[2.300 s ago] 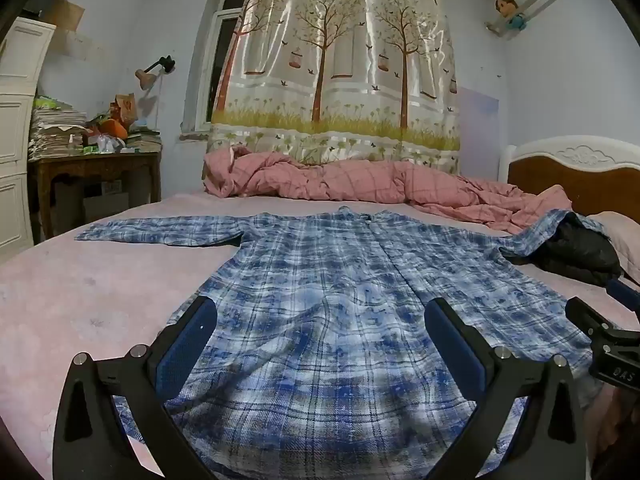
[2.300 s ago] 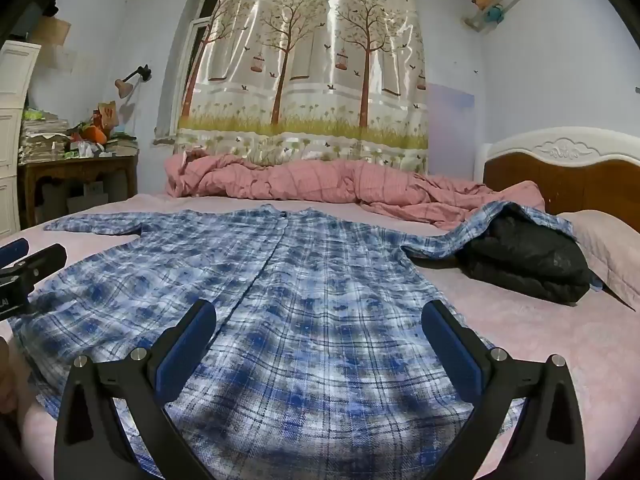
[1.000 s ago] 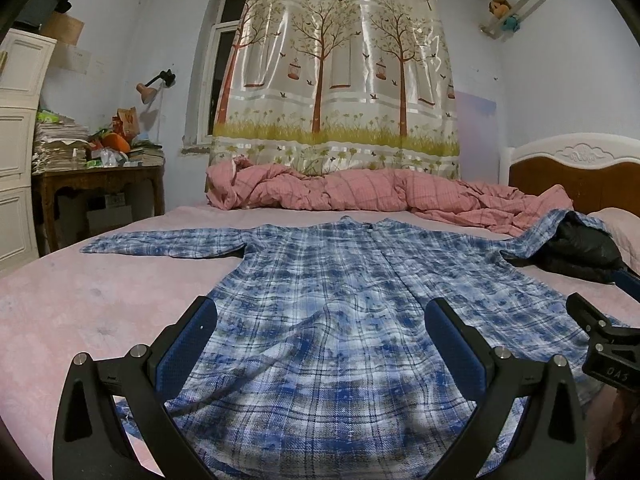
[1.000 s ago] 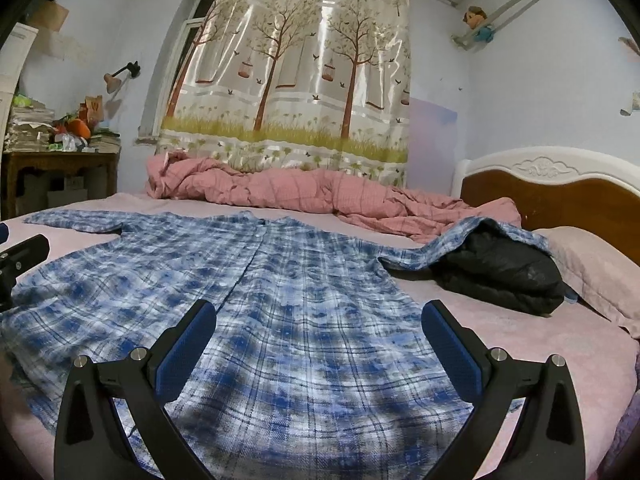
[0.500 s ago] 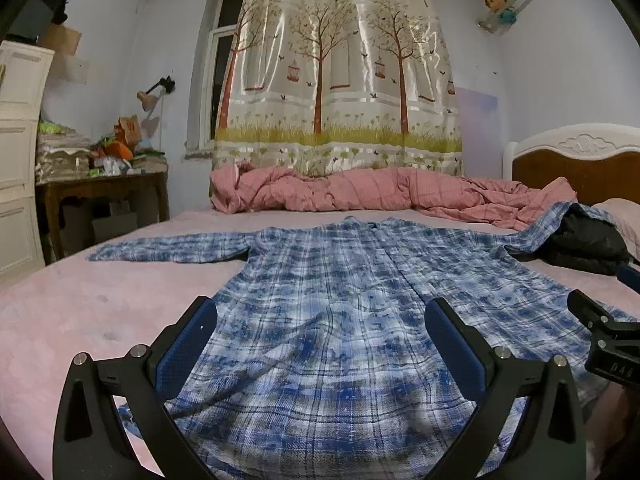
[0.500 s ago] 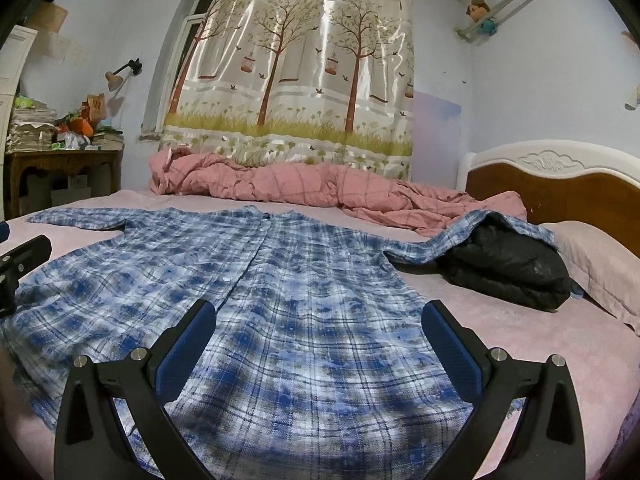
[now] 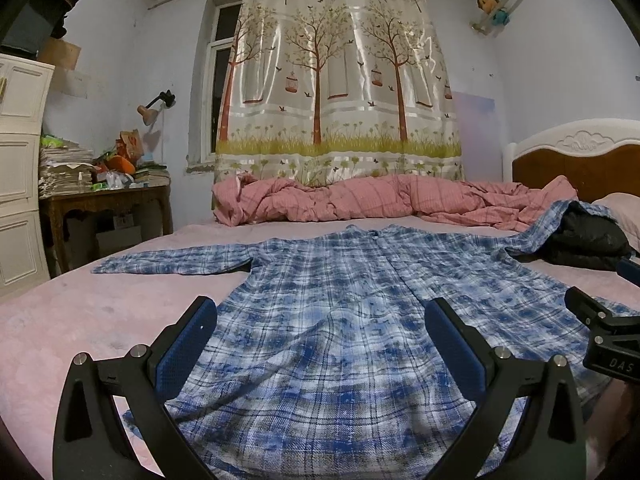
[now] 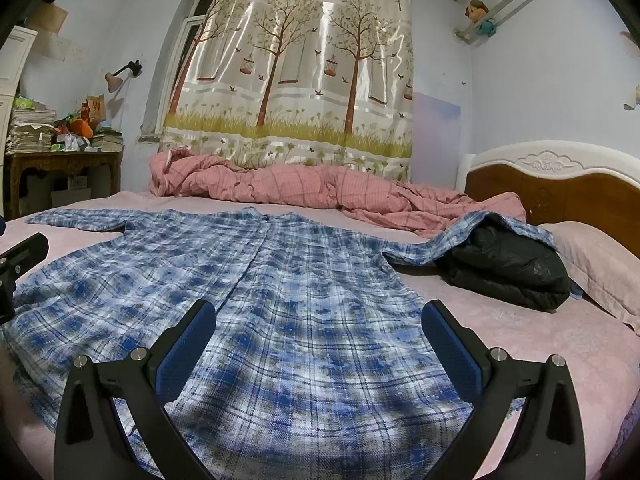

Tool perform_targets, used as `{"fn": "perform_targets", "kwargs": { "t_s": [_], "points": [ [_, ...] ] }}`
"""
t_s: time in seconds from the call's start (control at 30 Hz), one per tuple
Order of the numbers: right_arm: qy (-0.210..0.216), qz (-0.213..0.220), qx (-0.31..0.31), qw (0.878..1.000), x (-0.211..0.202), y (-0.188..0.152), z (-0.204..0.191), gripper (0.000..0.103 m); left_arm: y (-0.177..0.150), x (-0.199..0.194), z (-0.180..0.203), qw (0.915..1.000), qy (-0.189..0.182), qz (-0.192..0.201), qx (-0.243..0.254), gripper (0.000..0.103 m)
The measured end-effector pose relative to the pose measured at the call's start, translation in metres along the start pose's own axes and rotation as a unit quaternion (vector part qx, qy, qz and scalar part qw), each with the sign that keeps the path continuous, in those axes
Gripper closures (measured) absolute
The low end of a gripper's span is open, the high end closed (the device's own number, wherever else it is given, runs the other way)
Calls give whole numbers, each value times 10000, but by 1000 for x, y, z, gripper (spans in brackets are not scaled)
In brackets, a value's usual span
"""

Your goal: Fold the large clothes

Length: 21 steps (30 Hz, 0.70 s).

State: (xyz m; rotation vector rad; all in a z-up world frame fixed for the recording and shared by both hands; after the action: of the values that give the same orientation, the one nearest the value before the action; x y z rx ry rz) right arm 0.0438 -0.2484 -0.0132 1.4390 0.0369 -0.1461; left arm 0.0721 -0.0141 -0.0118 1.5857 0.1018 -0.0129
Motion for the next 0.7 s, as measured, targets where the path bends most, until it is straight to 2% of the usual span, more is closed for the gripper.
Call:
{"fn": "perform_targets", "kwargs": {
  "t_s": [0.1,0.23,0.33,0.4,0.6,0.7],
  "points": [
    [-7,18,18,10000,0,1,0,0,1,0,0,10000,1,10,-7,0],
    [28,170,18,9999,-7,4,-2,0,3,-4,2,9996,-237,116,-108,0],
    [-34,387,-72,9992,-16,9,-5,0,5,-6,-3,9997,74,205,-90,0],
    [-19,500,-223,9985,-20,12,-13,0,6,-7,2,9997,-38,222,0,0],
    [122,374,-582,9975,-16,8,-29,0,9,-13,5,9990,84,408,141,0],
    [148,321,-546,9979,-14,6,-28,0,4,-5,12,9995,-57,205,236,0]
  ]
}}
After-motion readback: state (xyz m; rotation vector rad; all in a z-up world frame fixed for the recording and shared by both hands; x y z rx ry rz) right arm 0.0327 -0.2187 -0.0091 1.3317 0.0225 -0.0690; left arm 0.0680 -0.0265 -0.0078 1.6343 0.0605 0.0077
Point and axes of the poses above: each gripper's, at about its wrist camera, not at the fingertips, and x roughly the way its jaws point, z to its right, y to its top, the point moved 9 cm from there along x, roughly the way its jaws point, and after that the axes turned 6 degrees about z, right-handed, at the moved point
